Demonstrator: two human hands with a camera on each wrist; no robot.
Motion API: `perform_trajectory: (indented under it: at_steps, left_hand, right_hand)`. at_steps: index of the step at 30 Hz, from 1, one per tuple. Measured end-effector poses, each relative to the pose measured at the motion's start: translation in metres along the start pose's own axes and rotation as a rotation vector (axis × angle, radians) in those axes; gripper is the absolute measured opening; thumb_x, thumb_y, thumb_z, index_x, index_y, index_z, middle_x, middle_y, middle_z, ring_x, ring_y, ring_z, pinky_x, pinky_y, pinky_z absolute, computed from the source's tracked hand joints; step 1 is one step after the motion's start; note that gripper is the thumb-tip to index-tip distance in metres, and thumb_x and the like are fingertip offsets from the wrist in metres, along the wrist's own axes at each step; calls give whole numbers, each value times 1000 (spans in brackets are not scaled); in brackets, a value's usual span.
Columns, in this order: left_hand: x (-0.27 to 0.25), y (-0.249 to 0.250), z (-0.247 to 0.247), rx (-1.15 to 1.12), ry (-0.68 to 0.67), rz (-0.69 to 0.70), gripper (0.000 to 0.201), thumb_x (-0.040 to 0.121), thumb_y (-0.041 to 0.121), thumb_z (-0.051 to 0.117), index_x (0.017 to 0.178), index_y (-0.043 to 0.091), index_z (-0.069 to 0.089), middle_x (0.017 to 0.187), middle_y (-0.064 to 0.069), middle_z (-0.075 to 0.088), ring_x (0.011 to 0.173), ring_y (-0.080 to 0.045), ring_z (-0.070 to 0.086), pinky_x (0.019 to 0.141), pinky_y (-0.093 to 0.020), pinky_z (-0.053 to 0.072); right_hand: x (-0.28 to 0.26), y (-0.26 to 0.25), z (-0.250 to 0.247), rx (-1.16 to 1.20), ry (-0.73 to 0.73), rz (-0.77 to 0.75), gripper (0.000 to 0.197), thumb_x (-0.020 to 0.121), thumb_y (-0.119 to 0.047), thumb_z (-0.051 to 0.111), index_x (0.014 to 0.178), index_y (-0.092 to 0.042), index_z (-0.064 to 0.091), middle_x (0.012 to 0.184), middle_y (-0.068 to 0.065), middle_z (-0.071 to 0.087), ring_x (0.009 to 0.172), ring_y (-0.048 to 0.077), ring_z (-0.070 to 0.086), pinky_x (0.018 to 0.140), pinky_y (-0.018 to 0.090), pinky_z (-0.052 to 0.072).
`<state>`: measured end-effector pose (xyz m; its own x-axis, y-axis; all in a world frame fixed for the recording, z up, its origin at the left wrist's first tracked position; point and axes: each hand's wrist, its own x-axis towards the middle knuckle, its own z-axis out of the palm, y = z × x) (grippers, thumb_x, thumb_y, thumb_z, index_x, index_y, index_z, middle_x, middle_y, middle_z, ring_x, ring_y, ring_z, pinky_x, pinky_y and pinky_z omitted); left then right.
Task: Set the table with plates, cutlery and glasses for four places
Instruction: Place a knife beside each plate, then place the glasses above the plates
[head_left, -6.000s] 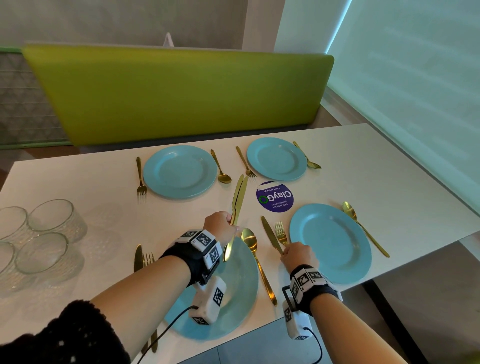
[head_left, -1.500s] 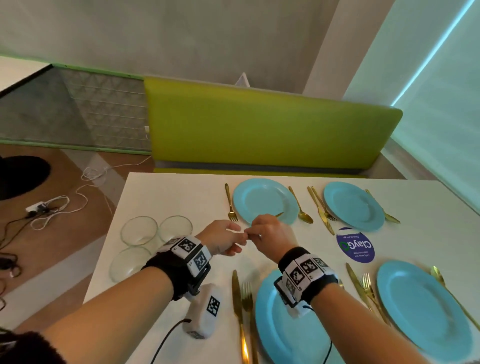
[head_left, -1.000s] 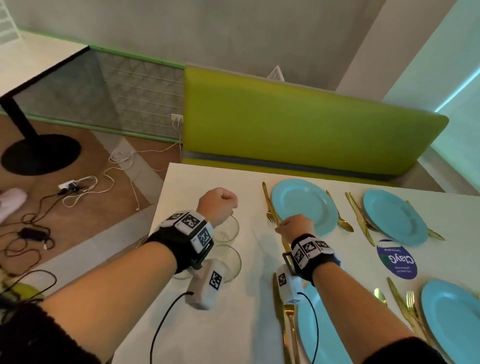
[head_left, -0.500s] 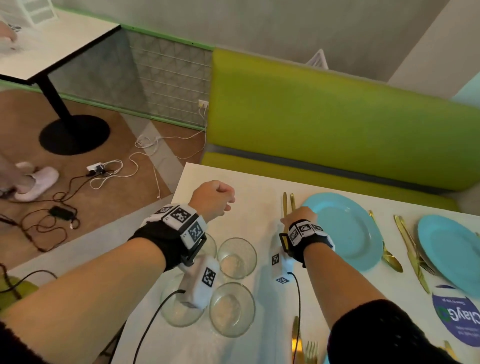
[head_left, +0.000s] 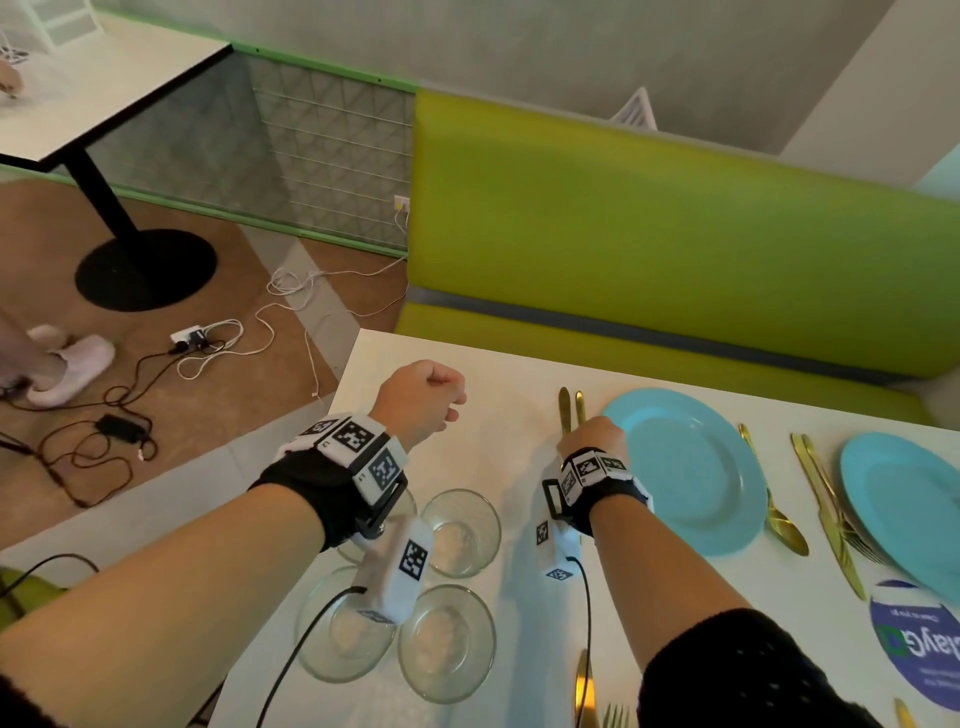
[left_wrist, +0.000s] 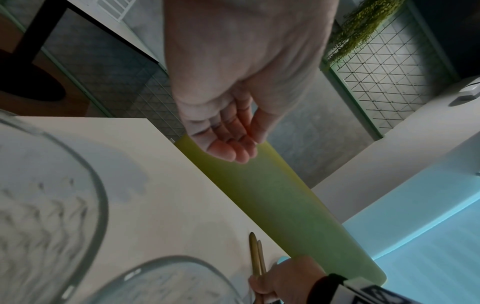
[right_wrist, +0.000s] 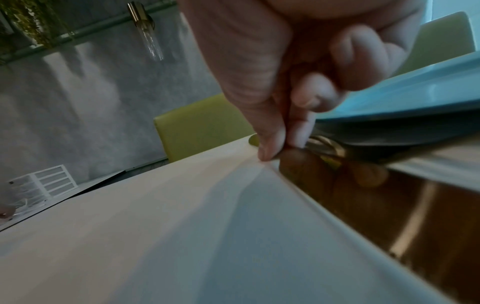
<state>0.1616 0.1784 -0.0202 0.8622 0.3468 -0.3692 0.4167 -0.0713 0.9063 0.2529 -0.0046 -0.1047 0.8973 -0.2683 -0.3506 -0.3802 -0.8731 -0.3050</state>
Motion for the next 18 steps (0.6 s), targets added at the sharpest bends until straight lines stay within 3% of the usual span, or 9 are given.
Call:
perform_trajectory:
  at_steps: [4,8,18]
  left_hand:
    - [-2,-4,1,12,2,-9,18,92,13,51,77,22,56,80,2,63,64,-11,57,60,-21,47]
    - [-5,-5,-2,15,7,-9,18,93,13,51,78,23,56,81,3,63,66,-11,58,60,-21,47]
    - [-17,-9,-10,9,20,5,19,93,11,51,78,22,55,79,3,62,63,-11,56,59,-21,46]
  right_hand:
    - [-1,5,-1,89,-38,-25,31,93,-14,50,122,-2,57,121,14,60,112,30,59,86,34,49]
    - [-3,1,-2,13,18,-7,15,89,-13,57,95,-2,65,99,13,69,91,30,68,75,34,55]
    - [-12,2,-10,-53,22,-61,15,90,-17,61,96,-4,66,101,12,70,95,28,68,74,31,54]
